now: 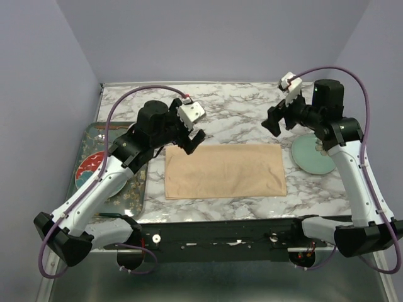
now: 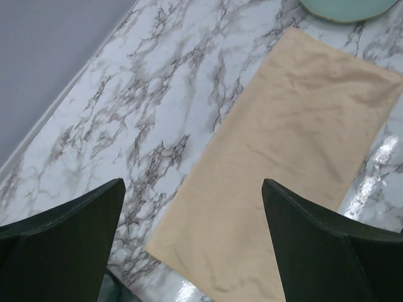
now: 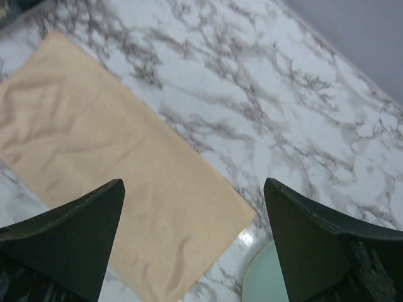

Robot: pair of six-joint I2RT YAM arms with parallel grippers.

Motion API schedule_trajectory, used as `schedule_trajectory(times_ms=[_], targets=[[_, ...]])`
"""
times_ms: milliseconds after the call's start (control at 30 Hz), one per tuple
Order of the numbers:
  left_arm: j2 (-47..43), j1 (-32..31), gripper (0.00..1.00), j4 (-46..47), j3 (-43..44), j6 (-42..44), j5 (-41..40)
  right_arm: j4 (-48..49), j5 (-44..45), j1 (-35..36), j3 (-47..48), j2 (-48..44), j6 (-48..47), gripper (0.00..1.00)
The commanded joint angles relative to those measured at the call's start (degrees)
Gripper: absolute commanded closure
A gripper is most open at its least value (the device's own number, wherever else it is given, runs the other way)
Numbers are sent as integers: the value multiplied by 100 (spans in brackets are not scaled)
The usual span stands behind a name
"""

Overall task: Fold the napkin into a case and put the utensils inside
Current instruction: Smooth out the rectangle-folded napkin at the center of the board.

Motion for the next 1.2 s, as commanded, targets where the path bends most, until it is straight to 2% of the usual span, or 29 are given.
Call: schedule_trajectory(times_ms=[0,33,67,100,133,167,200,300,367,433,700,900,1167], targets=[[576,34,1,1391,-160,-2130,-188,2181,-473,22,-277,419,2084,5],[726,52,1,1218,-54,-2335,-251,2165,-605,22,-146,603,2208,7],[893,122,1,1120,60,-2693,-138,2017,-745,22,30,1092,2348,3],[1112,453,1,1119,44,-2871,907,1424,-1269,13,458,1306,2315,0],[1158,578,1,1650,-104,-3177,1457,1236,-1700,-5,549,1543,2236,0],[1193,632,1,1925,-245,-3929,1663,1121,-2035,4,567,1815,2340,0],[1333,676,1,2145,-429,-4136,2021,1163,-2465,4,350,1931,2498,0],[1859,737,1,2717,-623,-4855,2541,1723,-3012,4,-125,2247,3438,0],[2168,834,1,3454,-782,-5296,3270,1997,-3294,4,-486,2458,3798,0],[2668,878,1,4078,-949,-5919,3561,2340,-3734,4,-653,2878,4282,0],[4407,1045,1,5267,-757,-6950,4318,3042,-4226,4,-742,4049,4818,0],[5314,1098,1,6268,-457,-7741,4688,3536,-4359,13,-874,4682,5180,0],[5755,1379,1,6165,-466,-7523,4732,3545,-4254,-66,-900,5289,5092,0]])
